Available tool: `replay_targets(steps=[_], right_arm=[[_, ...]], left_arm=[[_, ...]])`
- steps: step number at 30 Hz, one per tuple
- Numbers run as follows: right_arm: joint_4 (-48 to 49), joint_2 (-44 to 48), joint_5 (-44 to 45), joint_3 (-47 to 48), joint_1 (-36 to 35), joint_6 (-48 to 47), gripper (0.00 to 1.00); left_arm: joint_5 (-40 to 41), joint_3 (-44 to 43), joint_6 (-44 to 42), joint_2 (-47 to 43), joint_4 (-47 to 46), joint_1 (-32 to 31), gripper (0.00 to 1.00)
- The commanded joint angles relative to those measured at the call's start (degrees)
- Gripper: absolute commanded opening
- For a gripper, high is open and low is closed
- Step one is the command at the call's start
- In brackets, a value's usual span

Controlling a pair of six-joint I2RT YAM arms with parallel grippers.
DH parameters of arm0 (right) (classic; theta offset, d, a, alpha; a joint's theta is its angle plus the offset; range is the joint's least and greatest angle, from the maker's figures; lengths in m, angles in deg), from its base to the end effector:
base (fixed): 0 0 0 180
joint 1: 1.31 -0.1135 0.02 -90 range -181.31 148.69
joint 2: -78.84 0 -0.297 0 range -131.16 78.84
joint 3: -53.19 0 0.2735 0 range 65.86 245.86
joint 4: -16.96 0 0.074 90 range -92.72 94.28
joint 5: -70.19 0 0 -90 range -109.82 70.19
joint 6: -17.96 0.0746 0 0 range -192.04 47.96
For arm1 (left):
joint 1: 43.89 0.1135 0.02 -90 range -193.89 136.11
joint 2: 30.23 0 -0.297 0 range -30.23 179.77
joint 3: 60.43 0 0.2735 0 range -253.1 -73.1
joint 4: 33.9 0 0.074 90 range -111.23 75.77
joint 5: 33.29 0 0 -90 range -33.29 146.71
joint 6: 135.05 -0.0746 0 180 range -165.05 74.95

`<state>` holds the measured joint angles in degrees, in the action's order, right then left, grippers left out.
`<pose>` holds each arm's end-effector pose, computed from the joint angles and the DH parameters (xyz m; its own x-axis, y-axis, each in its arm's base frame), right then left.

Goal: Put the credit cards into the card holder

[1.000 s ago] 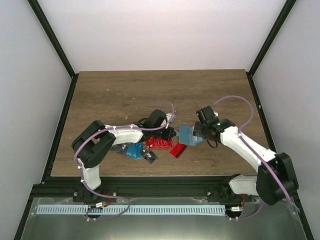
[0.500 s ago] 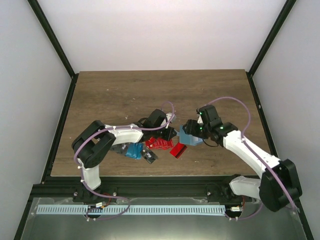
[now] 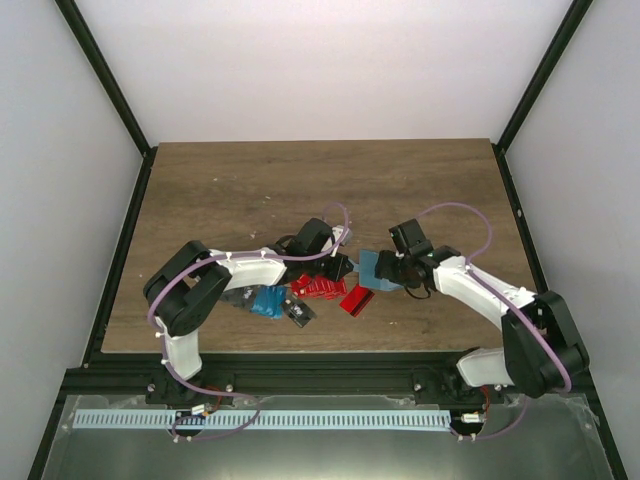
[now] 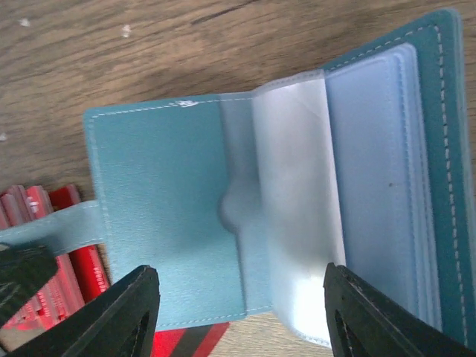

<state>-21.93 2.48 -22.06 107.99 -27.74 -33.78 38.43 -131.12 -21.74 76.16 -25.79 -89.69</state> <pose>0.2473 0.1262 0.1724 -0.8978 0.2447 -0.3661 0.1195 0.9356 0.3322 0.2833 -0.3249 0.1386 -0.7750 0.2580 -0.5768 0.5791 0.6553 -0.4850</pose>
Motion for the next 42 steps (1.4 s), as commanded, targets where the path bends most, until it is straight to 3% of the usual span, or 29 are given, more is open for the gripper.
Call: replay_targets(steps=[1,10,29,42], right_arm=[[-0.9,-0.6,5.0,-0.3,0.4,0.3,0.63],[-1.3,-0.6,5.7,-0.8,0.4,-0.1,0.68],[10.3,-1.1,-12.0,-1.2,0.4,-4.5,0.69],[14.6,-8.2,-14.4,-0.3,0.4,-5.1,0.68]], left_arm=[[-0.5,-1.1,-0.9,0.9,-0.5,-0.2,0.04],[-0.5,-1.1,-1.0,0.9,-0.3,-0.1,0.04],[-1.0,-1.5,-1.0,1.8,-0.3,-0.2,0.04],[-2.2,-1.7,-1.5,1.9,-0.4,-0.1,0.05]])
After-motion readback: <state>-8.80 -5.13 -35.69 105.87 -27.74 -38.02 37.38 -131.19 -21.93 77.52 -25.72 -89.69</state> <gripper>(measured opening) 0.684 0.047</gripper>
